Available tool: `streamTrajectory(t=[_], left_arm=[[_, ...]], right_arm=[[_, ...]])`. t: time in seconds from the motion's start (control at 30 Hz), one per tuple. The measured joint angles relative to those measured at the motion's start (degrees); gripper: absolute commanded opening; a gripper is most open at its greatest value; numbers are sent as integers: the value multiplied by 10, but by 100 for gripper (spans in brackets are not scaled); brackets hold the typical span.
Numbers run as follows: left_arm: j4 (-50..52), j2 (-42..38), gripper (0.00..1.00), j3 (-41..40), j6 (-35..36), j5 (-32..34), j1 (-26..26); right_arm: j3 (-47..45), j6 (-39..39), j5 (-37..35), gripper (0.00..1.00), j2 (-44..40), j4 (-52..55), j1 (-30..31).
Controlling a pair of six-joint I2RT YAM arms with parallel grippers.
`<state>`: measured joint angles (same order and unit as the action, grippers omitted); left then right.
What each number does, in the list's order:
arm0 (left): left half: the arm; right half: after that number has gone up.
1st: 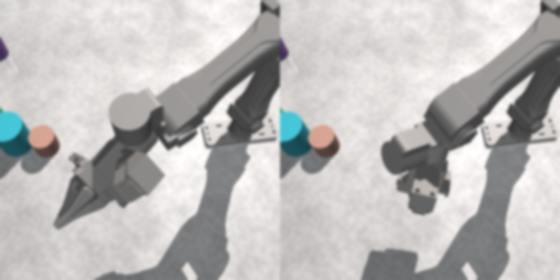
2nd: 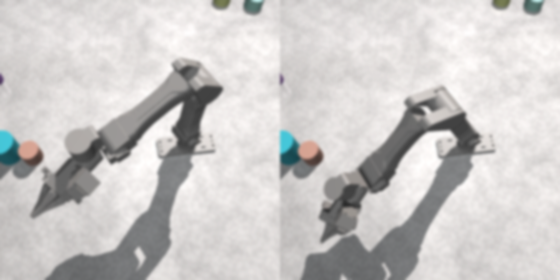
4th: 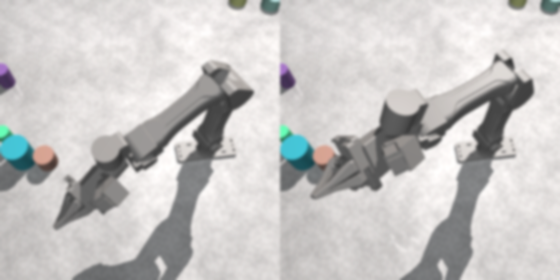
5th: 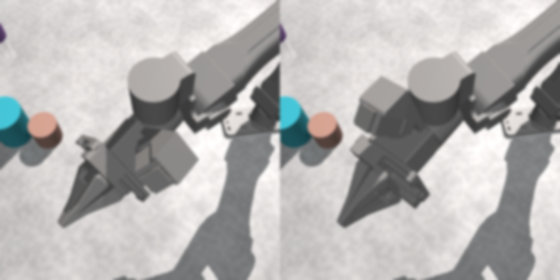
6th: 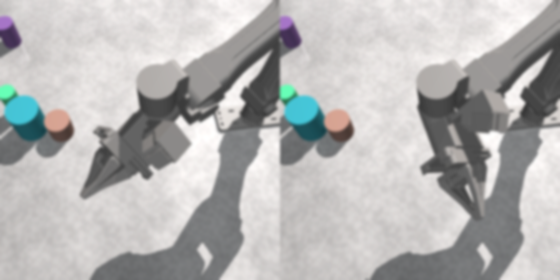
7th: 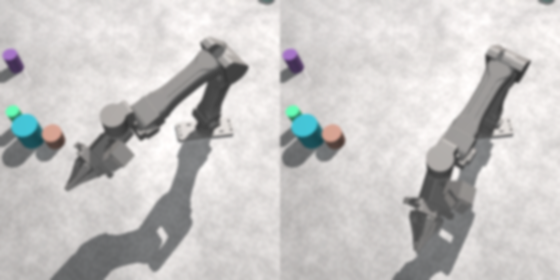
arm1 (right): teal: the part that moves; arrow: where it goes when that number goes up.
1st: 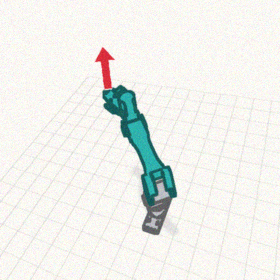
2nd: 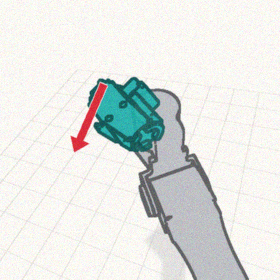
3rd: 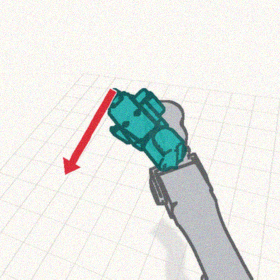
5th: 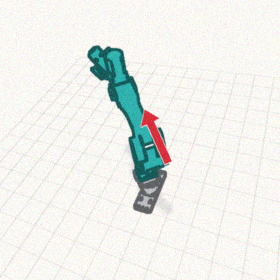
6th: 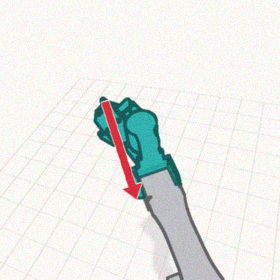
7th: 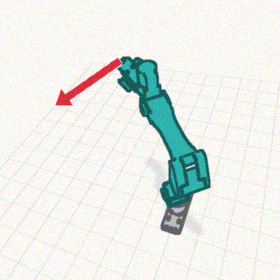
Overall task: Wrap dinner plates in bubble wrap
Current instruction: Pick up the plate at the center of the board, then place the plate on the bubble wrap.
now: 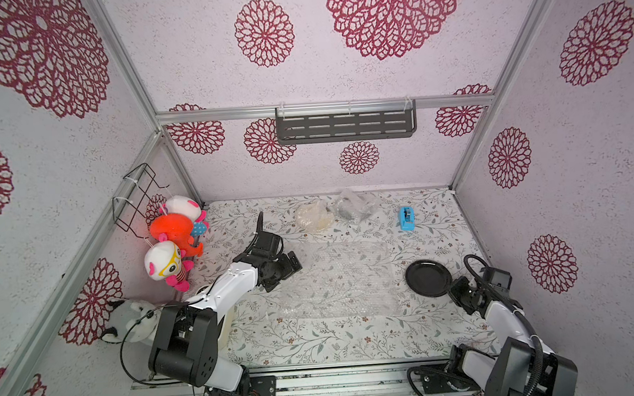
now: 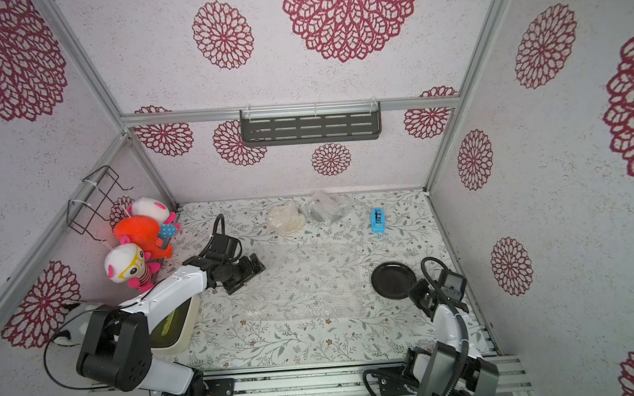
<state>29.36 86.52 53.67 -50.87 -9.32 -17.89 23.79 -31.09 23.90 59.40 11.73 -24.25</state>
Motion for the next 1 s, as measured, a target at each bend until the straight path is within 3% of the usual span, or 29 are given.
streamTrajectory(t=[0.13,0.3,0.43,0.57,0.77,1.0], left_arm=[[2,-7,98,-16,-3,11,10],[26,-34,98,-31,-7,31,21],[68,-77,98,-54,-6,41,31],[97,-119,100,-107,0,-1,33],[108,-117,76,-167,3,-69,15],[73,-80,60,-177,3,-109,10]], right_arm=[[32,-5,16,0,-14,-10,66],[99,-35,19,0,7,-50,229],[159,-46,12,0,97,-98,362],[202,-55,1,0,213,-141,463],[225,-70,-2,0,331,-183,505],[224,-94,-15,0,366,-223,513]])
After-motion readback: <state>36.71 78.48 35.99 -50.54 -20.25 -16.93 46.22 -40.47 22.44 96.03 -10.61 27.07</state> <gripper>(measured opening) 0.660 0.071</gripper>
